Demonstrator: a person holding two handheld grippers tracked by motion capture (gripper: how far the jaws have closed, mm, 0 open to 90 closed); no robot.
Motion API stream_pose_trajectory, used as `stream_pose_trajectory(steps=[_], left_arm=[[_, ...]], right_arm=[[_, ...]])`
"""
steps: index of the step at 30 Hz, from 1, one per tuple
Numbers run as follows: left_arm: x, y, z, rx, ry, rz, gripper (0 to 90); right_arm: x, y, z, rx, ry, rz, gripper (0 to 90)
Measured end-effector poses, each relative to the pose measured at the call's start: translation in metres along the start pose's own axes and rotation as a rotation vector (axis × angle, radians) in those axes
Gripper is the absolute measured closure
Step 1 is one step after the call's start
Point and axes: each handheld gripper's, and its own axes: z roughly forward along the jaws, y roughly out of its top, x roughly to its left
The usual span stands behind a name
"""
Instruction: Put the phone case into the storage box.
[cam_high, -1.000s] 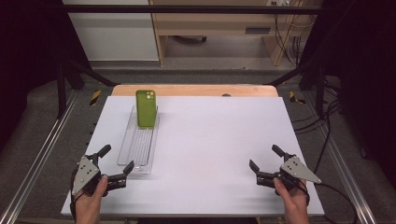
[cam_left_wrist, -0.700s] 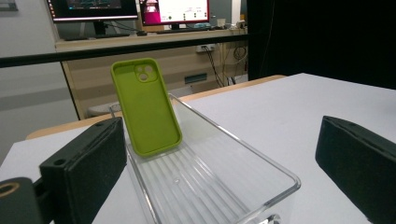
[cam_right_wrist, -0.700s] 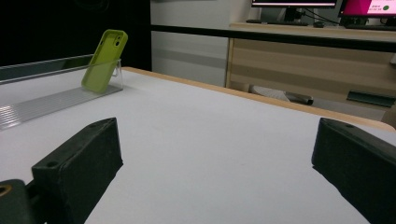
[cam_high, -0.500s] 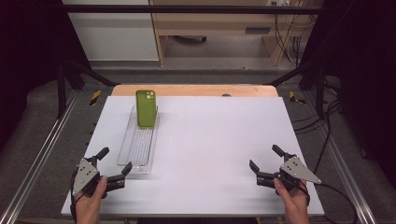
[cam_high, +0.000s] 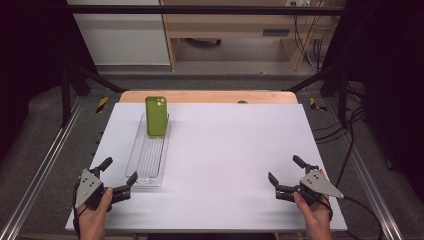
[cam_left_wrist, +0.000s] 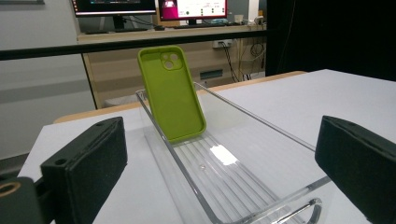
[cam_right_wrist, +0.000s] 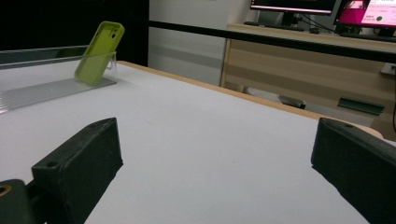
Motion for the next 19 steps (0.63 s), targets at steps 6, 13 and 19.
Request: stream_pose_trajectory(steps=[6,13,19], left_arm=[[-0.003,0.003,0.006,0.013,-0.012,0.015,2.3],[-0.003,0.01,0.006,-0.019,0.004,-0.003,2.1],[-0.004,0.005,-0.002,-0.009,0.021,-0.053,2.1]], right_arm=[[-0.005,-0.007,0.001,0.014,-0.027,-0.01,2.0],[-0.003,-0.014,0.01,0.043,-0.027,0.0,2.0],[0.006,-0.015,0.014,0.057,-0.012,-0.009,2.2]])
